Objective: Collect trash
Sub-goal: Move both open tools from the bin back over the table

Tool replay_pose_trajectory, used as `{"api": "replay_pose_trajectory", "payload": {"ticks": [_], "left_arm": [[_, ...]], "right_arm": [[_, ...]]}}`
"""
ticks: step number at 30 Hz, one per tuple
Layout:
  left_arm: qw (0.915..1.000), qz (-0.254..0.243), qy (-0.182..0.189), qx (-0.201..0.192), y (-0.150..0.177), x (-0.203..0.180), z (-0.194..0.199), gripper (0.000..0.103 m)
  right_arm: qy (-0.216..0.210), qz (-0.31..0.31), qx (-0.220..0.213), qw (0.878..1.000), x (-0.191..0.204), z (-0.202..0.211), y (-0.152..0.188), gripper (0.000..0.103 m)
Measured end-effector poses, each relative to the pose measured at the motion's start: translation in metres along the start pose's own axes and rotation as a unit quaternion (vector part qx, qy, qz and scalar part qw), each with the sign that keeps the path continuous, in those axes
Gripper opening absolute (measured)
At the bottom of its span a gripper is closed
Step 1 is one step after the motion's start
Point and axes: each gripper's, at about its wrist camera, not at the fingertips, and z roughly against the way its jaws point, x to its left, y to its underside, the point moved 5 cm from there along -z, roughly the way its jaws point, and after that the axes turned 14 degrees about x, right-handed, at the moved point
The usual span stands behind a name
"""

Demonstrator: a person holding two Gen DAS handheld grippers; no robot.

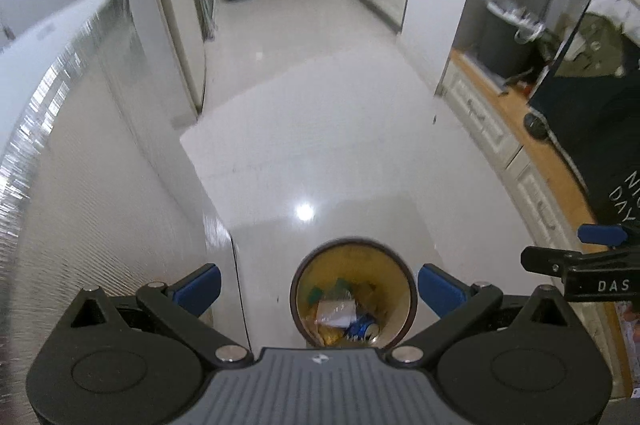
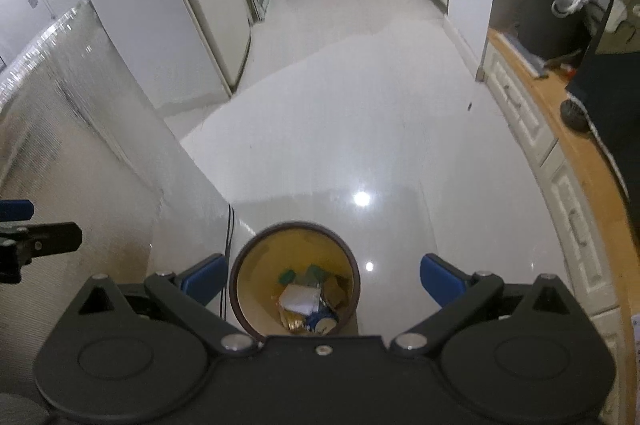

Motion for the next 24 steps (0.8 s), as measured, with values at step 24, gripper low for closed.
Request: {"api": "replay_pose_trajectory", "payload": {"ticks": [24], "left_arm": [[0.9803, -0.001, -0.052, -0.190, 0.047, 0.038, 0.187, 0.103]], "right_arm": [[-0.051, 0.107, -0.204, 0.972, 0.084, 0.188, 0.010, 0.103]]}}
